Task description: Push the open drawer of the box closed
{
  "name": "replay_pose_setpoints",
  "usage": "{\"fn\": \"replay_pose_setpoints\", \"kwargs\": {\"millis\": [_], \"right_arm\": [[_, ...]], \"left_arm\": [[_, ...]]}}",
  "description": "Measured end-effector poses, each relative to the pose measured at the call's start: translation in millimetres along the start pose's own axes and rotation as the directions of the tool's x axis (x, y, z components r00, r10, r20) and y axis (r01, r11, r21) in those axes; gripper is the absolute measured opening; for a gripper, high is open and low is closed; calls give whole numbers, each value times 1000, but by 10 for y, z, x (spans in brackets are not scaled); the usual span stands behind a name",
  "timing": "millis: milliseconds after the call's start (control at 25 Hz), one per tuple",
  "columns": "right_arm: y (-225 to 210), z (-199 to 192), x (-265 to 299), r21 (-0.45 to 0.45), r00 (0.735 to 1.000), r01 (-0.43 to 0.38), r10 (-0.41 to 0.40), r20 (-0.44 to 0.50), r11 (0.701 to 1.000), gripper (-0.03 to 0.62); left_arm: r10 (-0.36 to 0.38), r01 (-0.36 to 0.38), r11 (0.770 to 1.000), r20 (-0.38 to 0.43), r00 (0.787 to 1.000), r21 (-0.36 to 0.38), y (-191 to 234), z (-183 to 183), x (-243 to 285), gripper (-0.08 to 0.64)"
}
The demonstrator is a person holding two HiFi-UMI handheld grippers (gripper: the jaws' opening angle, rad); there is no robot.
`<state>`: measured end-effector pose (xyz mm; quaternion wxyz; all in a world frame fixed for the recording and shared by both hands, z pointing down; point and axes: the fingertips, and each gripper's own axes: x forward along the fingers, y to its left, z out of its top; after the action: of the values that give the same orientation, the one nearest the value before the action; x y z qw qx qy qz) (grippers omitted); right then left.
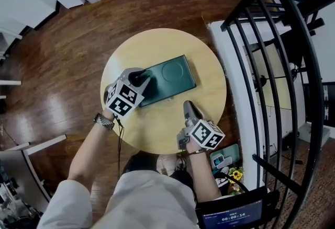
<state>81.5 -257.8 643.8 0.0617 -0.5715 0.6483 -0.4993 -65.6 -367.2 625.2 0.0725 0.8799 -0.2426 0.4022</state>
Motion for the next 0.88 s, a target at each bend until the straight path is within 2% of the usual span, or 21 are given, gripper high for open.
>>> {"fn": "replay_pose_setpoints", "kwargs": {"millis": [200,320,440,560,680,880], "right_arm": [[262,150,-148,-96,999,-37,40,31,995,54],[409,238,-270,-185,997,-52,62,45,981,54],[517,364,-430,-185,992,-84,99,73,979,54],[619,503,-648,-183,985,-112,134,111,977,49],[733,624,-892,-211,975,-139,171,143,968,3],[905,758,-1280,-326,963,-145,208,169,934,3]], "left_arm": [[38,-37,999,40,999,-8,-42,165,-192,69],[58,-55,997,71,996,-51,-116,224,-308,55],[48,-33,994,136,990,-107,-252,345,-452,54],[69,-38,988,205,976,-150,-378,501,-660,46],[86,-38,983,266,960,-180,-541,641,-880,25],[130,-52,975,363,923,-216,-821,891,-1249,8]]}}
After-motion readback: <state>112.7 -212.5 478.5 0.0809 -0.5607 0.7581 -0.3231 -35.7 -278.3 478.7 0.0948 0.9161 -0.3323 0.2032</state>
